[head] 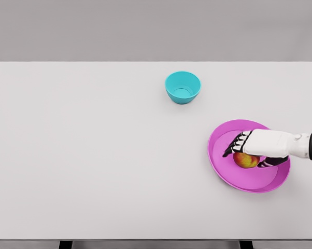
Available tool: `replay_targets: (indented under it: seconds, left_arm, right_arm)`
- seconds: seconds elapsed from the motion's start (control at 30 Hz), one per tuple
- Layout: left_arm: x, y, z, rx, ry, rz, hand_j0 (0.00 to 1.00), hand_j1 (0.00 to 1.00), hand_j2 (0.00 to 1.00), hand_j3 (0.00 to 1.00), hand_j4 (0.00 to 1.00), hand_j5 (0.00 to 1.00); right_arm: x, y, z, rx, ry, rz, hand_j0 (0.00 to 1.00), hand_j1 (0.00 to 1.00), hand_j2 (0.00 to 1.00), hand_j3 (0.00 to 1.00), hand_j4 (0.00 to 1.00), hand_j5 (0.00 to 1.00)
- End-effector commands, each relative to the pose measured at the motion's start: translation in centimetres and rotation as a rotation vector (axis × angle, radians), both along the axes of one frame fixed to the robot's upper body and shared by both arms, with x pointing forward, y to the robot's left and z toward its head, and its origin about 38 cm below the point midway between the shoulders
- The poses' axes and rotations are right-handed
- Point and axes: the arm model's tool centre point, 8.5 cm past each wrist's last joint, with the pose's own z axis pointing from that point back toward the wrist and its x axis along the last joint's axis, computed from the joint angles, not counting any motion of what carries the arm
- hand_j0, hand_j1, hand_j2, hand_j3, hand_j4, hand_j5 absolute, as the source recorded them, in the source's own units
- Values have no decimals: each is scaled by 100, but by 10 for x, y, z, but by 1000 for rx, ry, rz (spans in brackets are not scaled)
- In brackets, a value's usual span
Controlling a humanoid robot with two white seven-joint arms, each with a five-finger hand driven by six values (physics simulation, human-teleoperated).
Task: Put the apple from the pink plate into the blue bowl with your right arm
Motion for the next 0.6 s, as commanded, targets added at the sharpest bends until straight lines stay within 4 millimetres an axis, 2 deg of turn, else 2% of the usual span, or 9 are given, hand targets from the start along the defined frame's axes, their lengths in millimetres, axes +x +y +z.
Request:
replay_targets:
  seconds: [0.0, 0.03, 0.1, 0.2, 0.47, 0.57]
  left_arm:
    - [0, 0, 0, 0, 0, 0, 100, 100, 100, 100, 100, 100]
    - [0, 0, 0, 0, 0, 0, 100, 100, 100, 100, 100, 100]
    - [0, 0, 0, 0, 0, 0, 100, 100, 100, 100, 100, 100]
    - [0, 0, 0, 0, 0, 0, 100, 100, 100, 100, 100, 100]
    - [0, 0, 0, 0, 0, 0, 100, 100, 100, 100, 100, 100]
    - [0, 0, 0, 0, 0, 0, 100, 100, 100, 100, 100, 100]
  right_arm:
    - [-1, 1, -2, -1, 10, 1, 57, 57, 57, 57, 57, 57]
    - [-2, 1, -3, -1, 12, 2, 55, 55, 55, 55, 55, 55]
    - [-2, 1, -3, -1, 13, 3, 44, 44, 44, 44, 44, 44]
    - [-1, 0, -3, -2, 13, 0, 41, 41, 41, 41, 41, 41]
    - [10, -2, 12, -3, -30, -9, 41, 41, 41, 41, 41, 41]
    - [20, -7, 16, 1, -45, -36, 41, 41, 41, 41, 41, 41]
